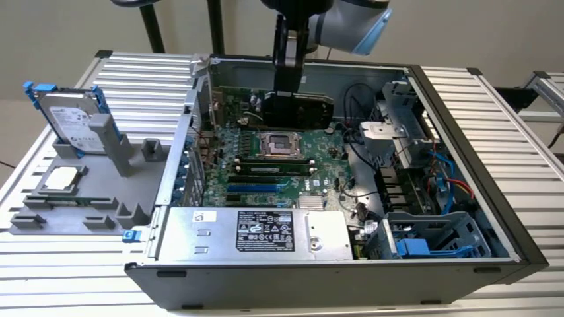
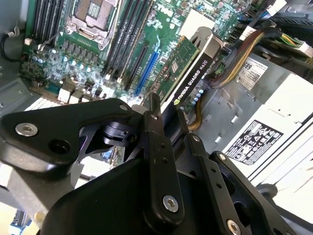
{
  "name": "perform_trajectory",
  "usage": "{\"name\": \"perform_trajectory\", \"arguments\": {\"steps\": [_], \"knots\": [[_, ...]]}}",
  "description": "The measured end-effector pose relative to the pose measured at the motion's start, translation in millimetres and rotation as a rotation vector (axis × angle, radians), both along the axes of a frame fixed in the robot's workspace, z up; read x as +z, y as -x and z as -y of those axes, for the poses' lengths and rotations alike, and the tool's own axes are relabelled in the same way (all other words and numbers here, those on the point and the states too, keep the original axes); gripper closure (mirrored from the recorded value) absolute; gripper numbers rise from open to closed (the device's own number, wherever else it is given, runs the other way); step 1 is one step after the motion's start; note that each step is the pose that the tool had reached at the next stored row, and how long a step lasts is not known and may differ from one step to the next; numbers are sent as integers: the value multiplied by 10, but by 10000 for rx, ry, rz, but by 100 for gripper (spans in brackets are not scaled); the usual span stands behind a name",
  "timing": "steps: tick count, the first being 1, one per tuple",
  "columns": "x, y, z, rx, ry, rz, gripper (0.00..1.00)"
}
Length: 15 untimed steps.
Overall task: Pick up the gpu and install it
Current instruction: 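Insert the gpu into the slot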
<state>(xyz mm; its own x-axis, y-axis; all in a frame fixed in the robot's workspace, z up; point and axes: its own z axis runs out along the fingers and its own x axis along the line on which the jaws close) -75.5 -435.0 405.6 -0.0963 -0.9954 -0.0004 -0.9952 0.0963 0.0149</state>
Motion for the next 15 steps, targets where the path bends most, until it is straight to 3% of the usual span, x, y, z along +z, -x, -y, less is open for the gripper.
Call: {"name": "perform_trajectory", "arguments": {"steps": [15], "knots": [[-51, 0, 0, 0, 3, -1, 100]]}}
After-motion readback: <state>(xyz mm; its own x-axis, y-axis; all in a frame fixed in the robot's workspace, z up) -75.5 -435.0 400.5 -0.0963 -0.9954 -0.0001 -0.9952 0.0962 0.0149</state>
